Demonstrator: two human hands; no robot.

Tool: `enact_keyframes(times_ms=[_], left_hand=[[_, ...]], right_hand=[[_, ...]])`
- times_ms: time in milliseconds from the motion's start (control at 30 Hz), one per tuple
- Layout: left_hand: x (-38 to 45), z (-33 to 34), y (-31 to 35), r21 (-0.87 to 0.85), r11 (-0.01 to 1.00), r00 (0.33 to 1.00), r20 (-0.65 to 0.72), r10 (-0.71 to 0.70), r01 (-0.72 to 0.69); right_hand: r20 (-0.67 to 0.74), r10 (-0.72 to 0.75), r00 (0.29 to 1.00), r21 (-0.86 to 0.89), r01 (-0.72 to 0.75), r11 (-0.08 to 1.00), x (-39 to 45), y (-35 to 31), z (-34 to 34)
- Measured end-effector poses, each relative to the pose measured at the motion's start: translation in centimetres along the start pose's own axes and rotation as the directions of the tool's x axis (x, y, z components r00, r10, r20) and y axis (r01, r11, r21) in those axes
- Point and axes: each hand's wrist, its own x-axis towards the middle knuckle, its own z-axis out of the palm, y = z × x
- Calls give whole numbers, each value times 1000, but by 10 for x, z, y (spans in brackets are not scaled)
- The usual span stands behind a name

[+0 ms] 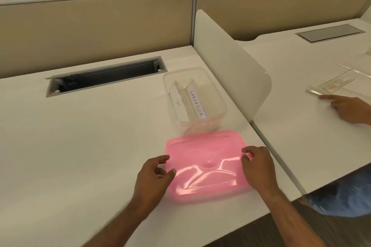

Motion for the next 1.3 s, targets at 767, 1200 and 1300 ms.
enact_keyframes(times_ms=[767,1200,1300], left_hand=[[-19,-122,6,6,971,967,-91,239,-239],[13,-126,86,195,890,910,58,410,-413],[25,-117,114,243,873,905,79,417,-423]], right_hand=[[206,-133,970,485,17,874,-48,-111,-23],[132,-693,709,-347,688,638,-19,-159,-38],[209,-654,727,-97,681,726,-5,-167,-42]])
